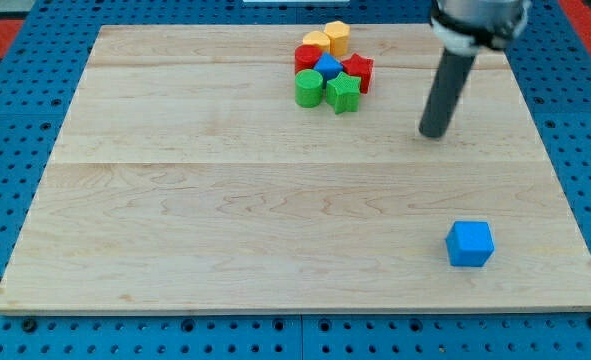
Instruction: Push the red star and green star towards center of the board
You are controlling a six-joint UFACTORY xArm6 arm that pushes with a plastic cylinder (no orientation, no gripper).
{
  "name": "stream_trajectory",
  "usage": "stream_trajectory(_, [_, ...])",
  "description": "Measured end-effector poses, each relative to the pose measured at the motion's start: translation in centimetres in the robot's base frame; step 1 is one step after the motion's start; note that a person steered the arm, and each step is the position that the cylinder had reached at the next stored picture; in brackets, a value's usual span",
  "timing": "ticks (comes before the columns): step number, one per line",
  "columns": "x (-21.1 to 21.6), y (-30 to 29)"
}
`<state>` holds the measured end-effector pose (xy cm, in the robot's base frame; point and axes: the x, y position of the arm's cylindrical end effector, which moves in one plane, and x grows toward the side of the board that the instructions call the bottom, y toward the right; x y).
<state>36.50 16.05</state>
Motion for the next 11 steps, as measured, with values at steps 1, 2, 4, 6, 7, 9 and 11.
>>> stream_trajectory(1, [-3.6, -1.7])
stream_trajectory(2, [-7.4, -2.7])
stream_trajectory(4, [-9.5, -6.4])
stream_trajectory(6, [-6.5, -9.0])
stream_trajectory(7, [-2.7, -9.0])
stream_trajectory(9, [4.0, -9.0])
stream_trajectory(11, [11.0, -9.0])
